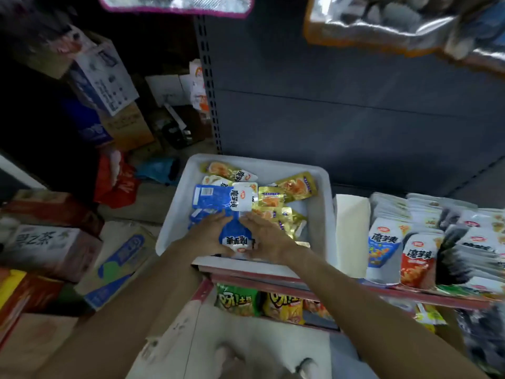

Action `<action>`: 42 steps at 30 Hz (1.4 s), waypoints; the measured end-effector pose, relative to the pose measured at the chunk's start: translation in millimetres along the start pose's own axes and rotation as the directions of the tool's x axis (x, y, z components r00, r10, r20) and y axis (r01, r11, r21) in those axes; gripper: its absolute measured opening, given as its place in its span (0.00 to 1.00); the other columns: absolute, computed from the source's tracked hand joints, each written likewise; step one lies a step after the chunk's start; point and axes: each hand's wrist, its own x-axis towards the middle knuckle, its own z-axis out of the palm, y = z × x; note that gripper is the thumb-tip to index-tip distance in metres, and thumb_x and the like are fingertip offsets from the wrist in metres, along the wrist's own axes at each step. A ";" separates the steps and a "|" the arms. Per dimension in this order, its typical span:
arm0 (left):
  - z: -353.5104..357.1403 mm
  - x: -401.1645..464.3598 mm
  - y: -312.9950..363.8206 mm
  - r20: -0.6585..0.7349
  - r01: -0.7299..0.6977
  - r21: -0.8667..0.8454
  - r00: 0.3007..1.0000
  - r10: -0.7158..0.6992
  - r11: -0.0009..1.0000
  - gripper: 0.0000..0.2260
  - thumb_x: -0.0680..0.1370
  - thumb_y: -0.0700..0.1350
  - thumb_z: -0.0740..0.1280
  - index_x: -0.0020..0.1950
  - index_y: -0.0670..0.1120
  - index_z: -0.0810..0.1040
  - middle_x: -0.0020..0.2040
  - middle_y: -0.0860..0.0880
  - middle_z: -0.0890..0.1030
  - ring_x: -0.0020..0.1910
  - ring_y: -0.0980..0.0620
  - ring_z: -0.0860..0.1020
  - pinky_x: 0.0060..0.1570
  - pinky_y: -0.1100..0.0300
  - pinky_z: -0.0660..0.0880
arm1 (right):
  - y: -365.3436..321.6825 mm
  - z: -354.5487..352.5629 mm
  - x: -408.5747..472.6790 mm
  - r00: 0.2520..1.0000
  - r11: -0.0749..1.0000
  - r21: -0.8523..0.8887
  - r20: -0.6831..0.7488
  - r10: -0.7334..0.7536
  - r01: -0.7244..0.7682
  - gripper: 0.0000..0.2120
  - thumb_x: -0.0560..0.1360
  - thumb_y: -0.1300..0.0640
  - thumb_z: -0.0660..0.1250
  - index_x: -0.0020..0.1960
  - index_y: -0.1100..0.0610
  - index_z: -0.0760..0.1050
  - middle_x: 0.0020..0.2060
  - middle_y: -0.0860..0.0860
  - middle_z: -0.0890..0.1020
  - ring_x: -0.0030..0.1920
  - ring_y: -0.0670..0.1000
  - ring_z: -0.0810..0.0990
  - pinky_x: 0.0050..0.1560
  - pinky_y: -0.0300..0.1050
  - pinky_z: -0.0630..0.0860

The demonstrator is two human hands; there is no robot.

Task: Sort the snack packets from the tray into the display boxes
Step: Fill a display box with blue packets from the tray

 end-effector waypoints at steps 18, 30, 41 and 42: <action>-16.9 -9.4 -4.9 -0.133 -0.089 -0.088 0.988 0.077 0.992 0.24 0.75 0.34 0.66 0.71 0.45 0.68 0.70 0.46 0.69 0.69 0.48 0.66 0.64 0.57 0.64 | 4.0 -1.8 -11.0 0.926 0.977 0.202 -0.376 0.019 0.063 0.08 0.80 0.60 0.56 0.48 0.61 0.73 0.34 0.55 0.76 0.34 0.54 0.72 0.36 0.44 0.63; -25.1 -2.9 117.2 -0.479 -0.335 -0.385 0.869 0.124 0.860 0.05 0.78 0.43 0.66 0.49 0.42 0.75 0.42 0.48 0.79 0.41 0.52 0.78 0.42 0.62 0.73 | 46.7 -65.2 -84.5 0.735 0.617 0.746 -0.562 0.378 0.253 0.10 0.75 0.67 0.66 0.45 0.53 0.71 0.35 0.52 0.81 0.41 0.55 0.82 0.44 0.59 0.80; -3.6 28.8 269.9 -0.427 -0.499 -0.386 0.842 0.329 0.776 0.05 0.76 0.40 0.66 0.47 0.40 0.71 0.42 0.43 0.80 0.41 0.45 0.80 0.45 0.47 0.76 | 127.3 -93.5 -197.5 0.549 0.825 0.549 -0.733 0.401 0.131 0.09 0.77 0.65 0.63 0.44 0.54 0.66 0.28 0.41 0.75 0.32 0.40 0.72 0.35 0.37 0.70; -0.5 32.4 277.5 -0.417 -0.493 -0.395 0.848 0.327 0.775 0.06 0.76 0.40 0.66 0.49 0.41 0.71 0.42 0.43 0.80 0.41 0.44 0.80 0.45 0.46 0.76 | 134.3 -94.5 -201.8 0.546 0.843 0.529 -0.738 0.397 0.102 0.07 0.77 0.65 0.63 0.45 0.56 0.67 0.29 0.44 0.74 0.32 0.42 0.72 0.36 0.38 0.71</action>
